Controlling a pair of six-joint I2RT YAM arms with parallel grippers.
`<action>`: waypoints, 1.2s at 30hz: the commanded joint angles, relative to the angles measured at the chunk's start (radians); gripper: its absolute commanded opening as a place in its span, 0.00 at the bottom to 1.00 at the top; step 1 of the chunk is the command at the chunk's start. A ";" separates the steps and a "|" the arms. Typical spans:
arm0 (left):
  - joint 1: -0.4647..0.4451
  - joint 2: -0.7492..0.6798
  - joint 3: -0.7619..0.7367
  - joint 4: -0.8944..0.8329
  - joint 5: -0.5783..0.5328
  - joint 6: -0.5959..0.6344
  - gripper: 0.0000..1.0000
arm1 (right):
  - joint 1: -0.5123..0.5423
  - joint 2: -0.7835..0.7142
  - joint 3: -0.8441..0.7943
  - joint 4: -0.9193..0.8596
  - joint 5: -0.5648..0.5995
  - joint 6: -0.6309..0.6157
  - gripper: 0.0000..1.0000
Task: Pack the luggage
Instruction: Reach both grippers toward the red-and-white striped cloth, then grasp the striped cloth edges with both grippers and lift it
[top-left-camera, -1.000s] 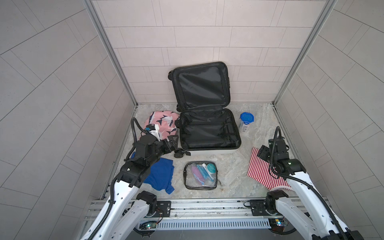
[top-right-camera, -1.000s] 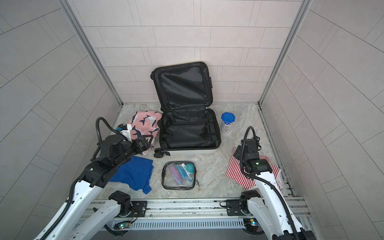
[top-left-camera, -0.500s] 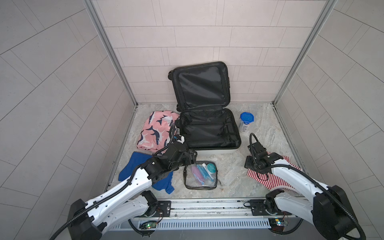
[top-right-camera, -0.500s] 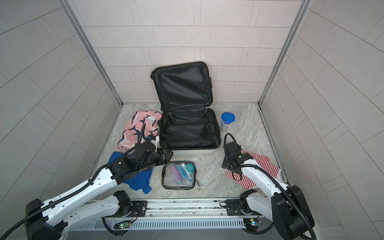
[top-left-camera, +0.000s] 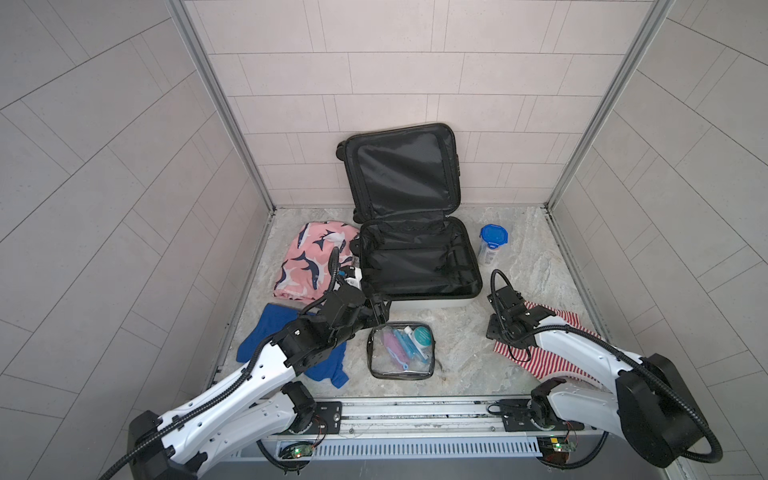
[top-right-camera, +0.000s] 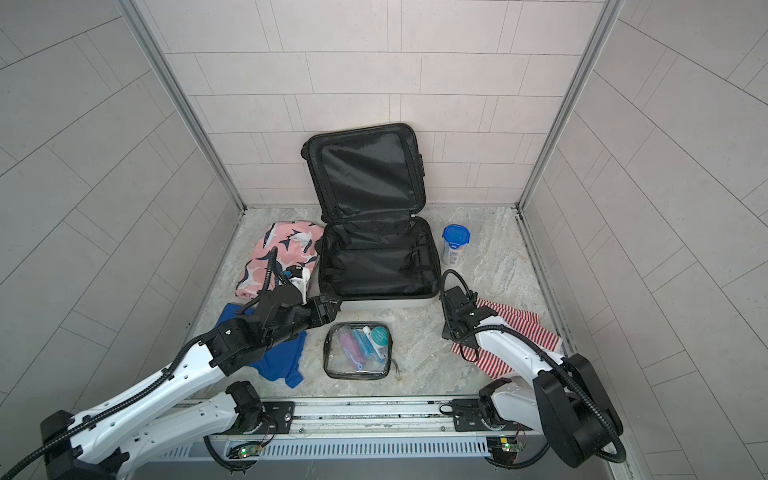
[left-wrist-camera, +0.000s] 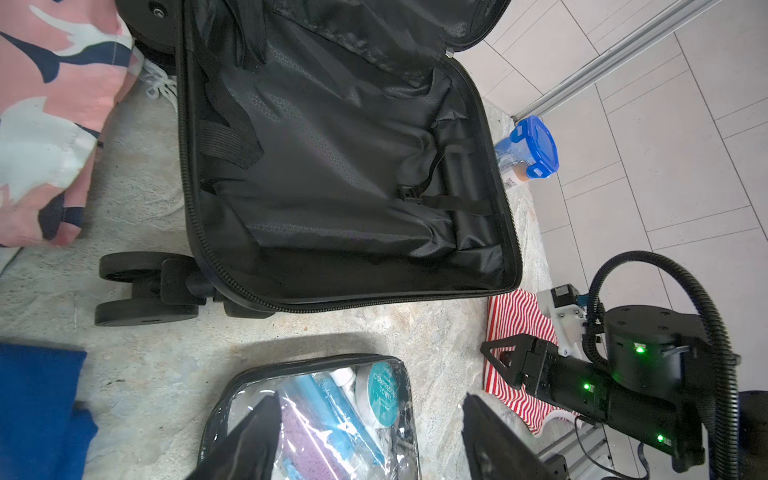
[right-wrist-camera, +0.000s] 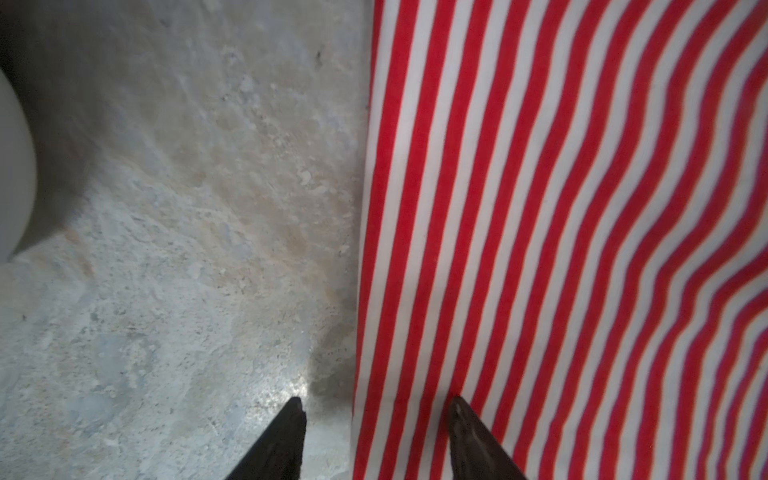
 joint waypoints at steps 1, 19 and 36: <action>-0.003 0.003 0.002 0.014 -0.029 -0.011 0.74 | 0.019 0.013 -0.016 0.015 0.027 0.030 0.55; -0.003 0.049 -0.014 0.048 0.045 0.047 0.78 | 0.243 -0.043 -0.010 0.021 -0.030 -0.062 0.12; -0.176 0.340 -0.030 0.340 0.145 -0.086 0.78 | 0.534 -0.003 0.092 0.096 -0.155 -0.118 0.20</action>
